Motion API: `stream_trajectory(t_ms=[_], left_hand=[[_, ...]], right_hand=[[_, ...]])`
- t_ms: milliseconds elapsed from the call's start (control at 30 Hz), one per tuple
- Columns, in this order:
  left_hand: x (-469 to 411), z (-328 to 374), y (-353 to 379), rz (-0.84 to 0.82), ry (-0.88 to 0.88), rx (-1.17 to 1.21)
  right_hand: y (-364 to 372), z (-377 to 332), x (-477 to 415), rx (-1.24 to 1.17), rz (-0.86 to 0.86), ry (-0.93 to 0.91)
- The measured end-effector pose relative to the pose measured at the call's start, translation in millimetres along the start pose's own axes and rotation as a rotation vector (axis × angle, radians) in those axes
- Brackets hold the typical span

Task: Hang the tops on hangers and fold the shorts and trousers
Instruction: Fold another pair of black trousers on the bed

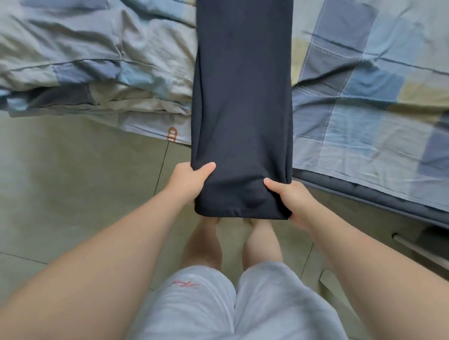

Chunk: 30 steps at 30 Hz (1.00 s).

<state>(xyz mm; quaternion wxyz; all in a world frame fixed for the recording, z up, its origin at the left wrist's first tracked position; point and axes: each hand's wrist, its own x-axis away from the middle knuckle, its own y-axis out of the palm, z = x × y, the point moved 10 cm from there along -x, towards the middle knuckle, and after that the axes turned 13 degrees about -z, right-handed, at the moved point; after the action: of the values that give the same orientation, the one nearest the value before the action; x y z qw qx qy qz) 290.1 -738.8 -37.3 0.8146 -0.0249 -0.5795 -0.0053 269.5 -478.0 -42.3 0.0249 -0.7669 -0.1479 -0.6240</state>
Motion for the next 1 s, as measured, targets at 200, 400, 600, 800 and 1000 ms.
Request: stream_trajectory(t_ms=[200, 400, 600, 800, 1000], left_hand=[[97, 38, -30, -0.027, 0.014, 0.09], [164, 45, -50, -0.04, 0.07, 0.115], [201, 10, -53, -0.09, 0.064, 0.078], [232, -66, -55, -0.085, 0.002, -0.017], [272, -161, -50, -0.049, -0.063, -0.018]], right_hand=[[37, -38, 111, -0.143, 0.006, -0.096], [61, -54, 192, -0.24, 0.042, -0.174], [83, -21, 237, -0.243, 0.047, -0.222], [101, 51, 250, -0.203, 0.014, -0.232], [128, 162, 248, -0.241, -0.02, -0.146]])
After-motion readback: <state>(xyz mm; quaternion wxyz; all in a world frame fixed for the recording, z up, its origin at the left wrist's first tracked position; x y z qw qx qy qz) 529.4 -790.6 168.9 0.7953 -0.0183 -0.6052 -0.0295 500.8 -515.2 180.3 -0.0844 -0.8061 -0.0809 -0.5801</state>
